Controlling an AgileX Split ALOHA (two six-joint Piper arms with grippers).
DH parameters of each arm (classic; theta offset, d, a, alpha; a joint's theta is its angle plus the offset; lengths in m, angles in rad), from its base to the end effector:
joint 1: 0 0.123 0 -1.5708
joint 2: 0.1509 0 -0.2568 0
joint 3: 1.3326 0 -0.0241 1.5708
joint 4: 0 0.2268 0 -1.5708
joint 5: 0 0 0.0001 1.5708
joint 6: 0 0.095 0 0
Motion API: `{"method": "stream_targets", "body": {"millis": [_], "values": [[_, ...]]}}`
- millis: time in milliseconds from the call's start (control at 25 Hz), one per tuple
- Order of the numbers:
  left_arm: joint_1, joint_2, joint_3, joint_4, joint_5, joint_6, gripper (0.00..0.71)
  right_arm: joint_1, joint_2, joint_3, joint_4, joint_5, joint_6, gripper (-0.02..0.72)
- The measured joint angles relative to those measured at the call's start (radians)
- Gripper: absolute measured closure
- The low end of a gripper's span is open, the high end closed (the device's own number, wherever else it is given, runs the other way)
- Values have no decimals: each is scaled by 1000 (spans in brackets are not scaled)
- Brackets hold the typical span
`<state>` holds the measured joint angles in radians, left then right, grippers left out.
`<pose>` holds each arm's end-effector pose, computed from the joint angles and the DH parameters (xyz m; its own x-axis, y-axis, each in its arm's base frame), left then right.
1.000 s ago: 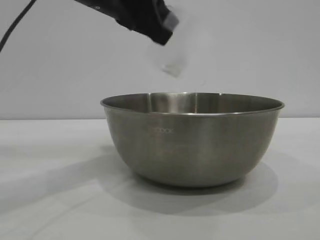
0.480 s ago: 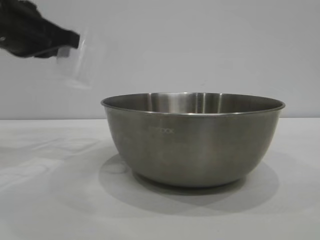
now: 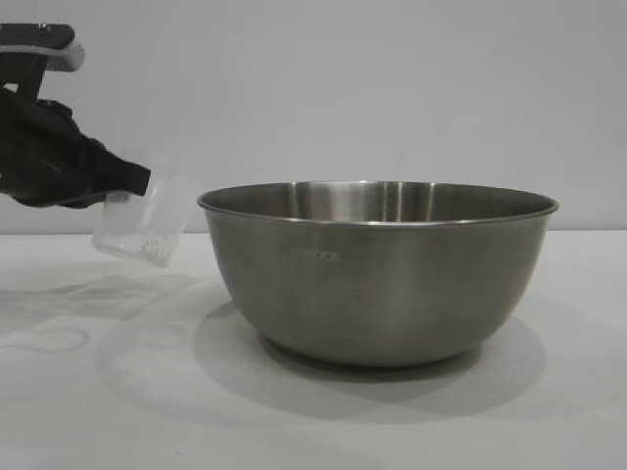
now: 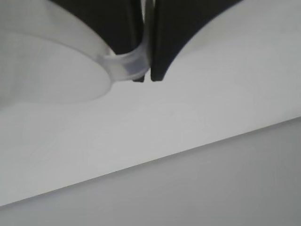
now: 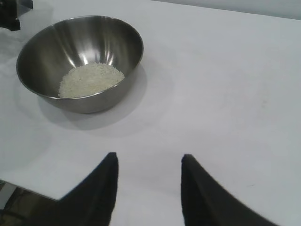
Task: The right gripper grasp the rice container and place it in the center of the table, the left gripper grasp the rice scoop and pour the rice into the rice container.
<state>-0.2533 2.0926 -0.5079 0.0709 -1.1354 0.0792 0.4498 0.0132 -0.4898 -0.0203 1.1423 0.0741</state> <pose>0.2785 -0.0784 0.0657 -0.3081 0.1920 -0.9318 0.3438 0.9357 0.0792 0.0052 0.0006 0.2545 -0.5188 -0.1776 -0.8362 -0.3876 0.9207 0.0449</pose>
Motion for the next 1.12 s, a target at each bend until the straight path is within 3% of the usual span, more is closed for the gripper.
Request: {"method": "stream_targets", "body": {"millis": [80,120,160,200,320,480,520,800,920,1120], "values": [[0,8,34,9,0,0,710,0,0,0,0,0,0,438],[0,8,52,9,0,0,664,0,0,0,0,0,0,438],[0,8,67,12,0,0,664,0,0,0,0,0,0,438],[0,10,83,16,0,0,595,0,0,0,0,0,0,438],[0,10,120,18,-14,0,514,0,0,0,0,0,0,438],[0,-6,158,11,-24,-6,532,0,0,0,0,0,0,438],[0,-11,168,-3,-24,-26,491,0,0,0,0,0,0,438],[10,-72,195,-305,-22,-111,506,0,0,0,0,0,4,438],[68,-94,196,-254,-22,-147,506,0,0,0,0,0,4,438],[255,-105,196,-66,-22,-261,506,0,0,0,0,0,4,438]]}}
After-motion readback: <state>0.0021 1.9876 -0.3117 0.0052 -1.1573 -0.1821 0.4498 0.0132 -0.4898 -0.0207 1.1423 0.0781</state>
